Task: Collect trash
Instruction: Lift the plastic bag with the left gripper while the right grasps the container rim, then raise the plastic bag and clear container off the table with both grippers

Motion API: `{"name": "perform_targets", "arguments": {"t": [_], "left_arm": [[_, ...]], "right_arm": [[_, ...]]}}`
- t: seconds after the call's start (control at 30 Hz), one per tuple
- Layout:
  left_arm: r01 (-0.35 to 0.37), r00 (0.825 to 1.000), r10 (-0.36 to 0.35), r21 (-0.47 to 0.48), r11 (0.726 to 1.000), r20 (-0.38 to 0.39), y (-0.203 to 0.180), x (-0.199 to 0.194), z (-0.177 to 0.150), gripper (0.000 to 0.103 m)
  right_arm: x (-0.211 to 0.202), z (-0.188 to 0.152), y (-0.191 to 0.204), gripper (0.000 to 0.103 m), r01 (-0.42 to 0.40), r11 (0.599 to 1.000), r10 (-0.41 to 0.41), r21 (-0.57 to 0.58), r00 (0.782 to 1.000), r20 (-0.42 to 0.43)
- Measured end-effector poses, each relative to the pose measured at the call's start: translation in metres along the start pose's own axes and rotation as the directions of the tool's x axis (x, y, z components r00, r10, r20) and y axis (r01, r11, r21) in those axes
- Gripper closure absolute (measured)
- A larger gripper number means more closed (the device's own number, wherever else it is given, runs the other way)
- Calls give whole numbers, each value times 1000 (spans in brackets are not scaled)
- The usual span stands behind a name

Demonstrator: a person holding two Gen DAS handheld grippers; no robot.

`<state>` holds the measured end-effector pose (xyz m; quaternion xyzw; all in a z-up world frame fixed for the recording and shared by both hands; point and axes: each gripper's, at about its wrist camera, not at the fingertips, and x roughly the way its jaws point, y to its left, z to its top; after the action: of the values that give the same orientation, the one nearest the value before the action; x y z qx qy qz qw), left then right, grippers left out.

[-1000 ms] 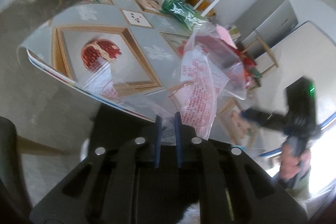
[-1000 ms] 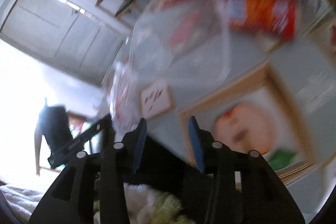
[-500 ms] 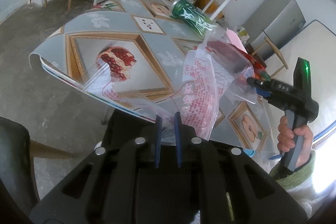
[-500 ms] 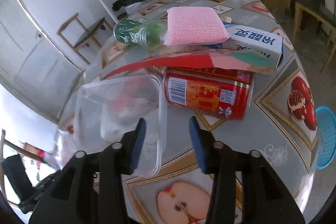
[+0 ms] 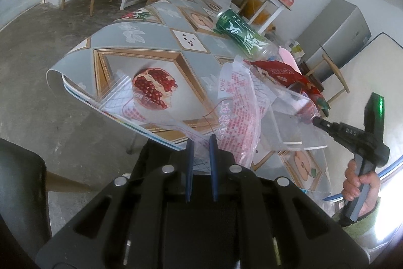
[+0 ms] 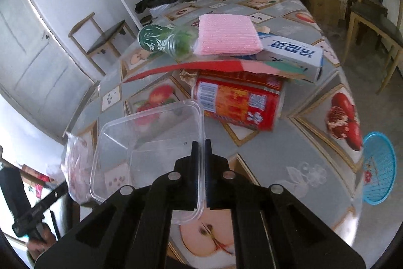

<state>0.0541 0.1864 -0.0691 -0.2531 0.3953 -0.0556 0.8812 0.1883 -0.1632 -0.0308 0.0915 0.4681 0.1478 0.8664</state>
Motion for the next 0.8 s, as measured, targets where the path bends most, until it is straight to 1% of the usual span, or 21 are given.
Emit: {"name": "perform_targets", "arguments": {"t": [0.13, 0.3, 0.5, 0.8], "left_arm": [[10, 1000, -10, 9, 1000, -9, -5, 2, 0, 93], [16, 1000, -16, 15, 1000, -26, -10, 9, -1, 93], [19, 999, -18, 28, 999, -36, -18, 15, 0, 93], [32, 999, -32, 33, 999, -26, -23, 17, 1, 93]], "right_arm": [[-14, -9, -14, 99, 30, 1000, -30, -7, 999, -13], [-21, -18, -34, 99, 46, 998, -45, 41, 999, -22], [-19, -22, -46, 99, 15, 995, -13, 103, 1000, -23], [-24, -17, -54, 99, -32, 989, 34, 142, 999, -14]]}}
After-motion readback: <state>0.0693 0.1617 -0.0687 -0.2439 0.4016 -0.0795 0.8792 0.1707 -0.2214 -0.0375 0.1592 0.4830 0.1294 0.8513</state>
